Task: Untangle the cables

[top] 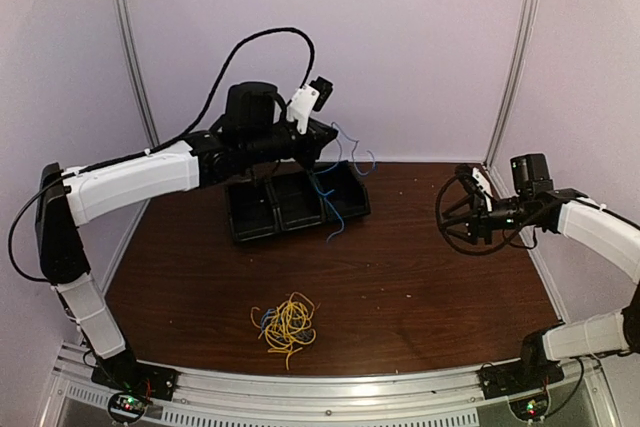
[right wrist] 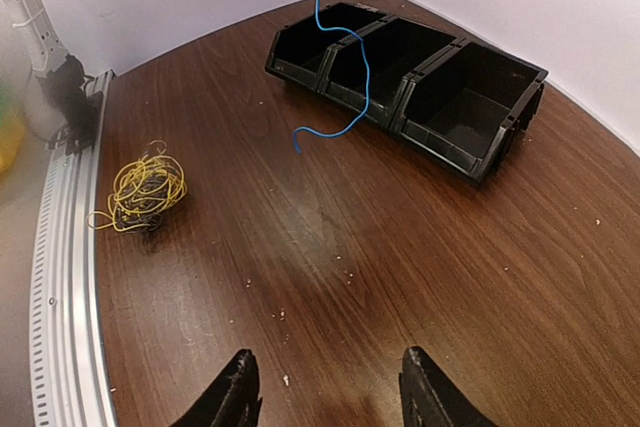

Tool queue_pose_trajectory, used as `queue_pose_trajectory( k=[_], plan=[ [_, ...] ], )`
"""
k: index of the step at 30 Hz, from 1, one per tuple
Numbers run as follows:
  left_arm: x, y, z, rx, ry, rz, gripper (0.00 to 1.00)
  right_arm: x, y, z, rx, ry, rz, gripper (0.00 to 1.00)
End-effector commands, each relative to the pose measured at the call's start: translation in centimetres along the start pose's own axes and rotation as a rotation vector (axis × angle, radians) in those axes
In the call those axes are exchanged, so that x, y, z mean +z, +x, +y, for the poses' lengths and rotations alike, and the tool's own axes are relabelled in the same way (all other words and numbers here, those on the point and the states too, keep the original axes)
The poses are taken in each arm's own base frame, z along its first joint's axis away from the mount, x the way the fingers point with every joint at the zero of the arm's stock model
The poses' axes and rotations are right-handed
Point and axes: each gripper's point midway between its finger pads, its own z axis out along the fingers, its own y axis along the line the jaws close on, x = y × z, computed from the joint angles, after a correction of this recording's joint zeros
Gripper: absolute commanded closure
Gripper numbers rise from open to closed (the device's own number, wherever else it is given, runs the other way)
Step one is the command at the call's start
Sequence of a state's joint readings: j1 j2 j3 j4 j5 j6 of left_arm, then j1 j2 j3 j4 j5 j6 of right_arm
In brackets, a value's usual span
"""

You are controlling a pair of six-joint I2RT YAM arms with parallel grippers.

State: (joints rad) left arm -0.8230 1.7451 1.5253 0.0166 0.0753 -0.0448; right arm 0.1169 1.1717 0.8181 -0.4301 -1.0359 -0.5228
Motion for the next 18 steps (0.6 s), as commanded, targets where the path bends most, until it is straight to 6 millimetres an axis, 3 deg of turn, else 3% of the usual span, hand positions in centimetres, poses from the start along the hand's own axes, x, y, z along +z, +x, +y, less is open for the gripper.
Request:
queue_pose_trajectory(
  k=[1, 9, 15, 18],
  plan=[
    [-2.2, -2.2, 3.7, 0.029, -0.145, 0.048, 1.00, 0.4, 0.8, -1.9, -0.057, 0.076, 0.028, 0.51],
    [-5.0, -4.6, 6.8, 0.061, -0.263, 0.064, 1.00, 0.7, 1.5, -2.6, -0.035, 0.089, 0.056, 0.51],
    [-6.9, -3.9, 10.4, 0.085, -0.371, 0.109, 1.00, 0.7, 1.4, -2.9, -0.019, 0.098, 0.062, 0.51],
    [-7.4, -2.5, 13.1, 0.088, -0.430, 0.136, 1.00, 0.8, 1.5, -2.9, -0.018, 0.094, 0.065, 0.51]
  ],
)
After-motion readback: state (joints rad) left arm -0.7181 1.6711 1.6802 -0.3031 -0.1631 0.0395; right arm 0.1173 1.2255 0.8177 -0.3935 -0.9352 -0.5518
